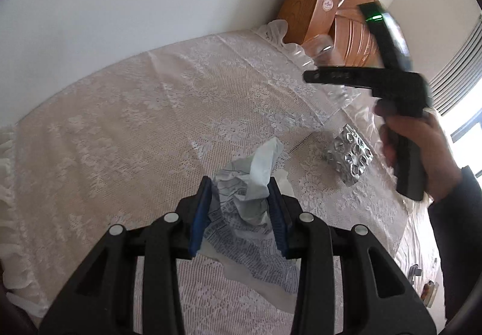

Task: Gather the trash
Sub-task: 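Carry the paper and bottle to the wastebasket and open both tools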

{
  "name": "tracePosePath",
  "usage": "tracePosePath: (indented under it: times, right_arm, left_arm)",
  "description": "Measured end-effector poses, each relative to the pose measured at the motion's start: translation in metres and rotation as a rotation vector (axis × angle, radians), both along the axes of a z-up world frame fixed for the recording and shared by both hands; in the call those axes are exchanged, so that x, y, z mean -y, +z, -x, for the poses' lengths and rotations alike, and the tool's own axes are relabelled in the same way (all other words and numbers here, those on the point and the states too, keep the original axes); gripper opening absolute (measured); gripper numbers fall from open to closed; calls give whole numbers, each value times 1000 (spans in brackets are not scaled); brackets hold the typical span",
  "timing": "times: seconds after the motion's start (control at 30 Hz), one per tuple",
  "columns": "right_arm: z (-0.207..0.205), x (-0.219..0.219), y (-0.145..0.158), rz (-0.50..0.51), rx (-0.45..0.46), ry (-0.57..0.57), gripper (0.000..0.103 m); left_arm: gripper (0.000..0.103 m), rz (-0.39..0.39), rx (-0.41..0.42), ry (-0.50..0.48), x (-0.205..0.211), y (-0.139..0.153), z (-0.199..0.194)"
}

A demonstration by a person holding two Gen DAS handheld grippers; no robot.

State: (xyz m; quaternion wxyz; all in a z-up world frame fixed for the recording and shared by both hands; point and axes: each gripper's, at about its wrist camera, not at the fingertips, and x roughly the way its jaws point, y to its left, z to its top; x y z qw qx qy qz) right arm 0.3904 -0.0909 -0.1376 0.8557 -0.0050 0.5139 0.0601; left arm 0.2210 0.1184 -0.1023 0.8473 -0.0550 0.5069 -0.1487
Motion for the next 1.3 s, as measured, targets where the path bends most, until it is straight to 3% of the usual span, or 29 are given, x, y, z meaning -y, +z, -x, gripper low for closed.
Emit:
tracePosePath:
  times: [0.13,0.27,0.37,0.63,0.83,1.03,1.1,1.3]
  right_arm:
    - [62,0,32,-87,62,13,60]
    - [131,9,41,-164,73,-8,61]
    - [200,22,36,-210,47,-46,61]
    - [339,83,11,-246,-51,-205,61]
    - [426,140,6,-239,-56,-369,61]
    - [528,211,-8,-213,-73,-612,61]
    - [557,230,-13,-216,-79,-678,61]
    - [626,278,-22,-225,-81,-827,61]
  left_arm:
    - [36,-36,-1,0,8,9,14]
    - [37,-68,0,-19,18,16,39]
    - [37,-79,-3,-49,31,18,63]
    - [37,-73,-28,-178,82,16,133]
    - [37,-78,-47,-375,158,11,178]
    - [37,-78,-69,-647,265,-2,231]
    - [37,-74,-98,-747,306,-15,254]
    - [37,-122,-153,-911,388,-60,303]
